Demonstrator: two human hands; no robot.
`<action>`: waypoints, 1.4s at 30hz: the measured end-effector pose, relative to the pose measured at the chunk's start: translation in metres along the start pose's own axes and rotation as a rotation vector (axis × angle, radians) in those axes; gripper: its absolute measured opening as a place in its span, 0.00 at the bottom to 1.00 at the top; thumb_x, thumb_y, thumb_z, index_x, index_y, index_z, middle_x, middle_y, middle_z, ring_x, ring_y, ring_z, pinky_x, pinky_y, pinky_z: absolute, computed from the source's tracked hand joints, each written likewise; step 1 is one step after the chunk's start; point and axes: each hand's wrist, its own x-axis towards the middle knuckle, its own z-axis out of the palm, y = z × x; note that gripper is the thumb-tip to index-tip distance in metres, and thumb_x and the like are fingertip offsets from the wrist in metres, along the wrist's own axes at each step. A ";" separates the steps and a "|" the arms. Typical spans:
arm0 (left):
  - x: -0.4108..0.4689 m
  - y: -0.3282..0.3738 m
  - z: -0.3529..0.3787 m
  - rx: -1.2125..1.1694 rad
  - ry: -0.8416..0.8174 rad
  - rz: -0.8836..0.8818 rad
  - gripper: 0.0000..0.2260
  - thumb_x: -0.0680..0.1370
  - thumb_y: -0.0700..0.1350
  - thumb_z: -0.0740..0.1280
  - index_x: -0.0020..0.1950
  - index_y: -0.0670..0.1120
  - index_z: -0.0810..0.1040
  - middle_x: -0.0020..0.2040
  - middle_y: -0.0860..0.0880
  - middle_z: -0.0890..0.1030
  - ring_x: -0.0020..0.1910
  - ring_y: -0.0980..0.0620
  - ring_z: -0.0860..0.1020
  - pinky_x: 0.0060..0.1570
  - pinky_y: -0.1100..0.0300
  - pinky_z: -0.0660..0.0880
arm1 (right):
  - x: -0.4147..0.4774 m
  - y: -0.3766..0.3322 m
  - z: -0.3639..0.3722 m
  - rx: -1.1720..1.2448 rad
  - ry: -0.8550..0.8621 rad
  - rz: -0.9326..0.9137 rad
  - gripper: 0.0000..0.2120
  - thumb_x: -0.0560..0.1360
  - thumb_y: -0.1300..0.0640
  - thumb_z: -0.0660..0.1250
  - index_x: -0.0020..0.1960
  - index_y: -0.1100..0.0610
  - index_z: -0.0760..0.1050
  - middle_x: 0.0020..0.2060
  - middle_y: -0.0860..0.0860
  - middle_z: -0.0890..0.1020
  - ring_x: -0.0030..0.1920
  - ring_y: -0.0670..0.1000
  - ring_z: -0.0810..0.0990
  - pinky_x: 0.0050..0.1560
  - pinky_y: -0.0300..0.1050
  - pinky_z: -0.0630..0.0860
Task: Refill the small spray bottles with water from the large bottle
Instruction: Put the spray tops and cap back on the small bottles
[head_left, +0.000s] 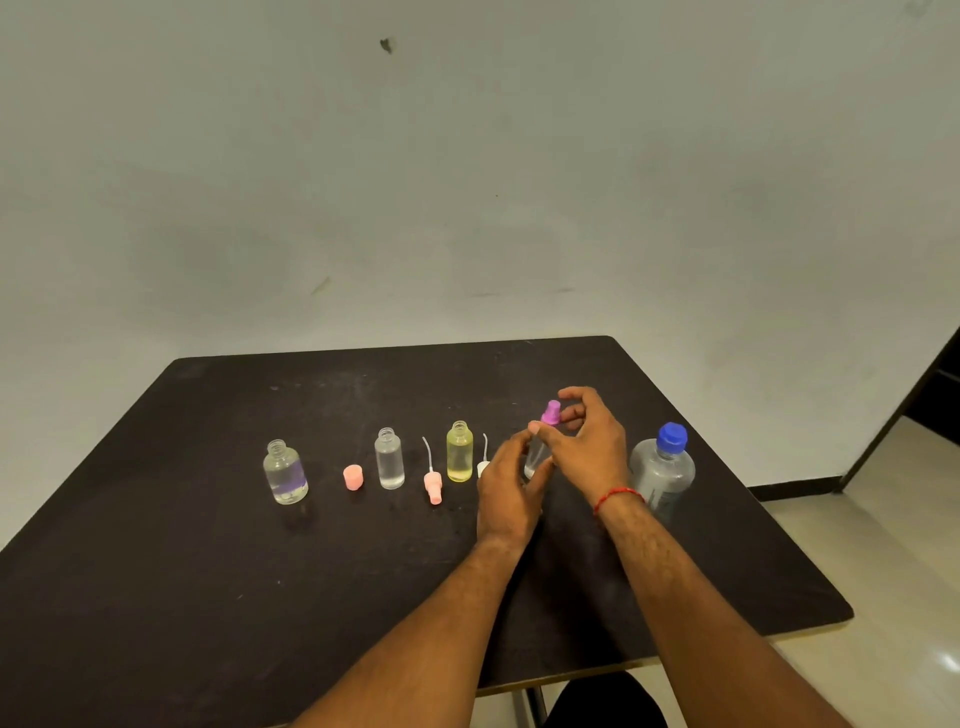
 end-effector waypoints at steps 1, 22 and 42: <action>0.000 0.000 0.000 -0.007 -0.003 -0.001 0.14 0.79 0.49 0.72 0.64 0.49 0.80 0.55 0.53 0.83 0.55 0.54 0.82 0.56 0.47 0.80 | 0.000 0.000 0.000 0.006 -0.015 -0.001 0.23 0.72 0.57 0.75 0.64 0.52 0.73 0.50 0.48 0.79 0.51 0.47 0.78 0.55 0.40 0.77; 0.002 -0.001 0.001 0.012 -0.022 0.014 0.16 0.79 0.51 0.71 0.66 0.50 0.78 0.57 0.53 0.82 0.57 0.53 0.81 0.57 0.47 0.80 | 0.002 0.007 0.003 0.050 -0.038 0.002 0.22 0.74 0.64 0.71 0.65 0.50 0.74 0.50 0.42 0.80 0.52 0.41 0.78 0.50 0.28 0.69; 0.000 -0.004 0.000 -0.007 -0.004 0.032 0.17 0.78 0.56 0.69 0.65 0.51 0.79 0.56 0.55 0.84 0.55 0.55 0.82 0.56 0.49 0.80 | 0.000 0.009 0.008 0.000 0.034 -0.002 0.20 0.71 0.55 0.76 0.60 0.48 0.74 0.40 0.43 0.79 0.42 0.41 0.78 0.45 0.35 0.76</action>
